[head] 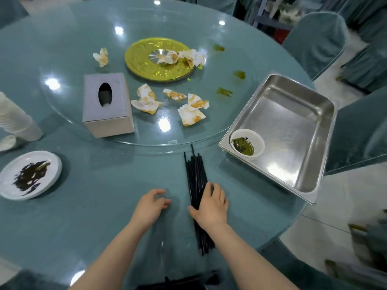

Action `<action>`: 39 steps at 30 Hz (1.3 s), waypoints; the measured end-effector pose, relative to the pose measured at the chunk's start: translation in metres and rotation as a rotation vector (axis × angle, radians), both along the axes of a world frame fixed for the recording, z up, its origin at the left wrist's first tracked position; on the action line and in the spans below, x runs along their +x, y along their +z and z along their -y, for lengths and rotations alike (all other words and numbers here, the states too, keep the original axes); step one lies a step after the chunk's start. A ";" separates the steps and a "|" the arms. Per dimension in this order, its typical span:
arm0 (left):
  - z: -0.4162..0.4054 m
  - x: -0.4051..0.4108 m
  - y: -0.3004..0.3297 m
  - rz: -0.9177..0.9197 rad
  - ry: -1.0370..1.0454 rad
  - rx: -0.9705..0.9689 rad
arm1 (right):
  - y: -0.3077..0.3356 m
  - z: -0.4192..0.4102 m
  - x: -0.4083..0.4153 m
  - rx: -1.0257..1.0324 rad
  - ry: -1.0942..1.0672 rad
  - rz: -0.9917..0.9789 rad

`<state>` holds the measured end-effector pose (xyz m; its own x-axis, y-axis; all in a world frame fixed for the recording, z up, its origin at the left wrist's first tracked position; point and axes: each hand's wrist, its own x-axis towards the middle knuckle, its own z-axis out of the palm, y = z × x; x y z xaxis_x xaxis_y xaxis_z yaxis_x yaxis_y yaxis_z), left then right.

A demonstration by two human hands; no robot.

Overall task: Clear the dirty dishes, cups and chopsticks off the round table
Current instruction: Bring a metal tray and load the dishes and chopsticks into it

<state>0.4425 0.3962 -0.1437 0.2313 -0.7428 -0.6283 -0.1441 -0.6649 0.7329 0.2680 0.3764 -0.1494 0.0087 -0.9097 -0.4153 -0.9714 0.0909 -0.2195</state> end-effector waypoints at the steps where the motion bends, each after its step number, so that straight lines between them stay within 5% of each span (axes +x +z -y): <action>1: -0.003 0.005 -0.001 0.003 0.027 0.007 | 0.001 0.000 0.003 -0.016 0.034 -0.001; 6: -0.008 0.018 0.002 0.205 -0.064 0.008 | 0.011 -0.006 0.005 -0.054 0.233 -0.046; 12: -0.006 0.011 0.008 0.402 -0.181 -0.247 | 0.010 -0.011 0.005 -0.118 0.282 -0.117; 16: -0.005 -0.004 0.009 0.553 -0.512 -0.358 | 0.011 -0.006 0.003 -0.100 0.296 -0.159; 20: 0.000 -0.022 -0.006 0.740 -0.939 -0.271 | 0.011 0.002 0.003 -0.069 0.323 -0.142; 23: 0.002 -0.027 -0.016 0.945 -1.002 -0.317 | 0.010 0.005 0.003 -0.033 0.341 -0.122; 27: 0.004 -0.028 -0.013 1.081 -1.069 -0.622 | 0.006 0.008 -0.002 -0.026 0.351 -0.076; 33: 0.013 -0.044 -0.011 1.075 -1.096 -0.256 | 0.005 0.005 -0.012 -0.074 0.446 -0.041; 39: 0.010 -0.048 -0.011 1.092 -1.125 -0.227 | 0.008 0.008 -0.027 -0.066 0.486 -0.048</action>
